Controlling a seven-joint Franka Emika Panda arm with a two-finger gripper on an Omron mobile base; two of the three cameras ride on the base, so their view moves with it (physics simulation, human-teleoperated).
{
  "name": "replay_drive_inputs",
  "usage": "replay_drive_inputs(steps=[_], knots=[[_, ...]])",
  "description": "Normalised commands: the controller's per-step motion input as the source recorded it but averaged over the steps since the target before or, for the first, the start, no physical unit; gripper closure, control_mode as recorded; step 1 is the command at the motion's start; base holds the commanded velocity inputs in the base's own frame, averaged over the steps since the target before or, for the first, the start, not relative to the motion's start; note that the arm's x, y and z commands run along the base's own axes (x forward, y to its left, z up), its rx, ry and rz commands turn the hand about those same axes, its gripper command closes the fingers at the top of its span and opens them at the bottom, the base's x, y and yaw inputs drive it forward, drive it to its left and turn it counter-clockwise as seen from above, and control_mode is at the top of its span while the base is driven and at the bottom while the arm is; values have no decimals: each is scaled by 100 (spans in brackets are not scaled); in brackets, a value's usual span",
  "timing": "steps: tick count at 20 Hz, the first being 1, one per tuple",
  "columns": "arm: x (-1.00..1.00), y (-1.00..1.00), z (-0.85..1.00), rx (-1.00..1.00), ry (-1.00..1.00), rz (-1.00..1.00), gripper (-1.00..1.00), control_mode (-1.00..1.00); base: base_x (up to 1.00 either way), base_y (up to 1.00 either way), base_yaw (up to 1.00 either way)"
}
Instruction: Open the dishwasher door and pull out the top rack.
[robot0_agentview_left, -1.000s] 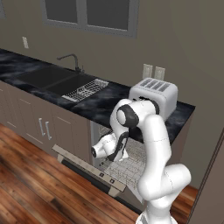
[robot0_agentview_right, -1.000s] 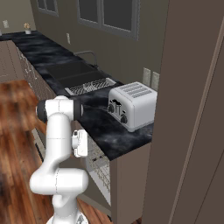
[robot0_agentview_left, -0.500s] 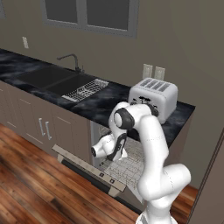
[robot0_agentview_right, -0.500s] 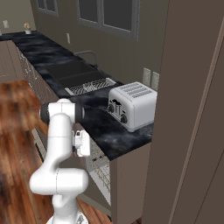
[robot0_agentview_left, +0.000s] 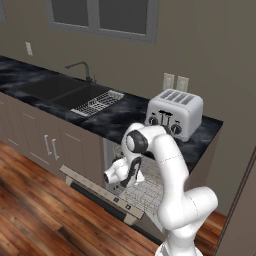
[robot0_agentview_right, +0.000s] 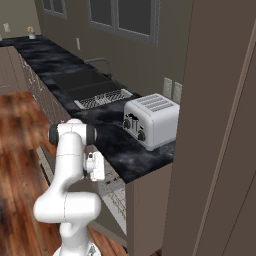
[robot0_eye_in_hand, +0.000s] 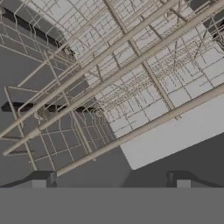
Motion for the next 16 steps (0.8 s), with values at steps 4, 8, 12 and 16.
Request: replay_drive_inputs(steps=[4, 8, 12, 16], knots=[[24, 0, -8, -7, 0, -1, -100, -100, 0, 0, 0], [29, 0, -11, -4, 0, -2, -100, -100, 0, 0, 0], [32, 0, -16, -1, 0, -2, -100, -100, 0, 0, 0], [31, 0, -16, 0, 2, -2, -100, -100, 0, 0, 0]])
